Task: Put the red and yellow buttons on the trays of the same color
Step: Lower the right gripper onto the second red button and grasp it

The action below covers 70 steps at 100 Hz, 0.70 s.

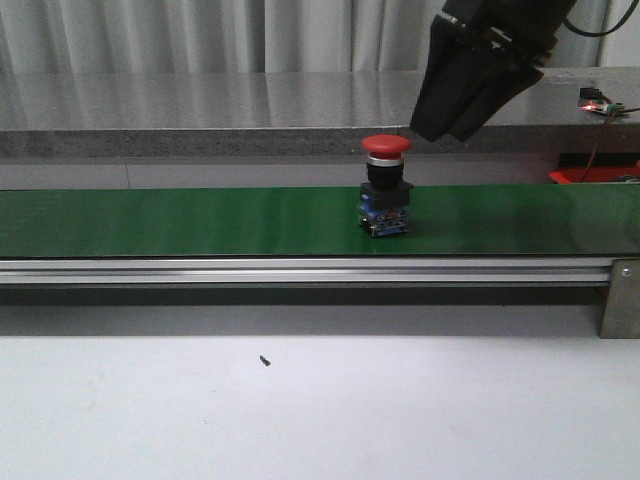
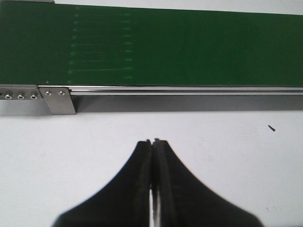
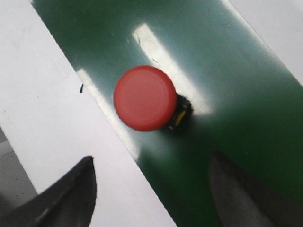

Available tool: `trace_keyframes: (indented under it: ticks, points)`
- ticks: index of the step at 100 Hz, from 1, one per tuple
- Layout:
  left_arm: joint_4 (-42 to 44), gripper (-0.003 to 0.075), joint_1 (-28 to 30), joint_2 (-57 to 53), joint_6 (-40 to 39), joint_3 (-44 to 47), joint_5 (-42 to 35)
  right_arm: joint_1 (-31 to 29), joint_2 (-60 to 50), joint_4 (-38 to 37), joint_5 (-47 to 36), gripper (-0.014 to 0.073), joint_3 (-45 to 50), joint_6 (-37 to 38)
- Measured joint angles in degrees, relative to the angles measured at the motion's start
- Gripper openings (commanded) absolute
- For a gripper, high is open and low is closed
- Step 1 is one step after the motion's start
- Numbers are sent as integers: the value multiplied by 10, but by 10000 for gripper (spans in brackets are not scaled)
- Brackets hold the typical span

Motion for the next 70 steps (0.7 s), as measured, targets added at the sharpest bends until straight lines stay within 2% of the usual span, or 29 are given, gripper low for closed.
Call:
trace_keyframes:
  ticks: [15, 50, 60, 70]
  points:
    - [0, -20, 0, 0, 0, 0, 0, 0, 16, 30, -3, 507, 0, 0]
    - [0, -20, 0, 0, 0, 0, 0, 0, 28, 36, -36, 505, 0, 0]
    - [0, -20, 0, 0, 0, 0, 0, 0, 28, 36, -41, 419, 0, -1]
    - [0, -20, 0, 0, 0, 0, 0, 0, 28, 36, -41, 253, 0, -1]
